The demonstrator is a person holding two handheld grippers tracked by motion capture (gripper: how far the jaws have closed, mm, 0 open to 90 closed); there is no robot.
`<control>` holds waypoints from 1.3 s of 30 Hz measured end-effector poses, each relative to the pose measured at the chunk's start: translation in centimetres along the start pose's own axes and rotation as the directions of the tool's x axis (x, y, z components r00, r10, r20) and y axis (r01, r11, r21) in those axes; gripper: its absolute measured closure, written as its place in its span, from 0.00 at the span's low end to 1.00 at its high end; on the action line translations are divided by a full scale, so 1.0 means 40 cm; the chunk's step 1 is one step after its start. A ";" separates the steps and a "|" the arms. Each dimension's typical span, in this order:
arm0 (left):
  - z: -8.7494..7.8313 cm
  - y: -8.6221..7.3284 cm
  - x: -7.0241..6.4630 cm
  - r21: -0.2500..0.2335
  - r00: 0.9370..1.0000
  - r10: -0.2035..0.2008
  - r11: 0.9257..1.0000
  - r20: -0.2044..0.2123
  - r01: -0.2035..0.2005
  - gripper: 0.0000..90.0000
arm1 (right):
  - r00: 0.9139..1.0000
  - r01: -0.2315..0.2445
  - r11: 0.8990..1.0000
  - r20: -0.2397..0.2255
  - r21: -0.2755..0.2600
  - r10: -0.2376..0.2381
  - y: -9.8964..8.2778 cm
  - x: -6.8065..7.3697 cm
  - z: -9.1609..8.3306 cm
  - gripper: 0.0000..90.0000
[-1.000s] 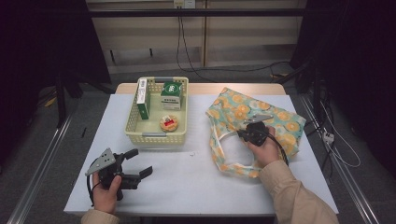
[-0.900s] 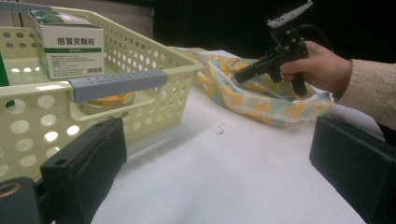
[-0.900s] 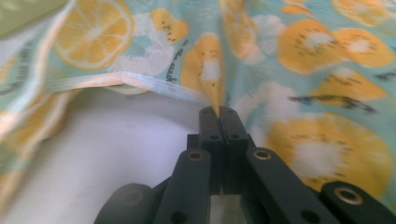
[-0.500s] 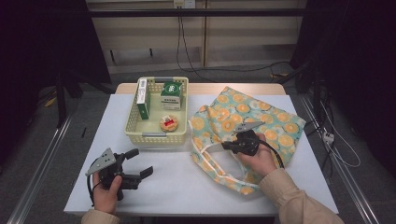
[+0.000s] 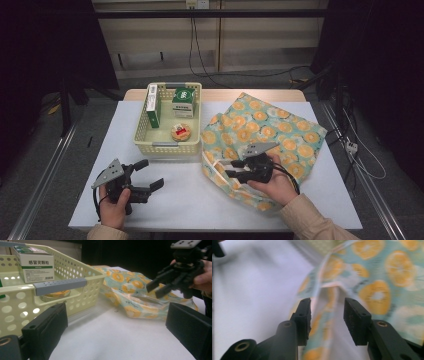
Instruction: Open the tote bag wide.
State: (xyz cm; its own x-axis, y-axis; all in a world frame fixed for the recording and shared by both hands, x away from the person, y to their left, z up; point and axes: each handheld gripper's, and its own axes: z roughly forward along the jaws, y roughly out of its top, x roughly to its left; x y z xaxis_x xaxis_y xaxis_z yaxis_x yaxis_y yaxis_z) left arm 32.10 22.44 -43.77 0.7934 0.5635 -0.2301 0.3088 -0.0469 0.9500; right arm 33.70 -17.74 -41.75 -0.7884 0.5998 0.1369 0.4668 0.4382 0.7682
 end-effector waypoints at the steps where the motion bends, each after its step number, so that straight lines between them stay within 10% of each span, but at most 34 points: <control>1: 0.000 0.000 0.000 0.000 1.000 0.001 1.000 0.001 -0.001 0.04 | 1.000 0.009 1.000 -0.018 0.012 -0.009 -0.001 0.015 0.004 0.61; 8: 0.000 -0.001 0.000 0.002 1.000 0.001 1.000 0.000 -0.001 0.04 | 0.995 0.064 0.994 -0.084 0.089 -0.056 -0.054 0.085 0.055 0.55; 15: 0.004 -0.002 -0.002 0.005 1.000 0.001 1.000 0.003 -0.001 0.04 | 0.989 0.102 0.989 -0.121 0.110 -0.089 -0.074 0.104 0.063 0.99; 23: 0.002 -0.001 -0.001 0.004 1.000 -0.002 1.000 0.002 0.002 0.04 | 0.974 0.070 0.996 -0.218 0.049 -0.058 -0.033 0.119 0.026 1.00; 34: -0.002 -0.001 0.002 -0.001 1.000 -0.005 1.000 -0.001 0.005 0.04 | 0.990 -0.070 0.995 -0.131 -0.070 0.060 0.032 -0.025 -0.087 0.99; 39: -0.002 -0.001 0.002 0.003 1.000 -0.003 1.000 0.002 0.003 0.04 | 0.998 -0.068 0.997 -0.022 -0.042 0.067 0.023 -0.087 -0.108 0.99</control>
State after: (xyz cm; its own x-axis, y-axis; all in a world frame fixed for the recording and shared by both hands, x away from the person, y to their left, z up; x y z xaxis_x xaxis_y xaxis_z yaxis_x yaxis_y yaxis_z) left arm 32.12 22.54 -43.81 0.7936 0.5618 -0.2337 0.3128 -0.0472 0.9487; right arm 35.15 -22.31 -38.81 -0.7641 0.6127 0.2020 0.5018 0.3677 0.7829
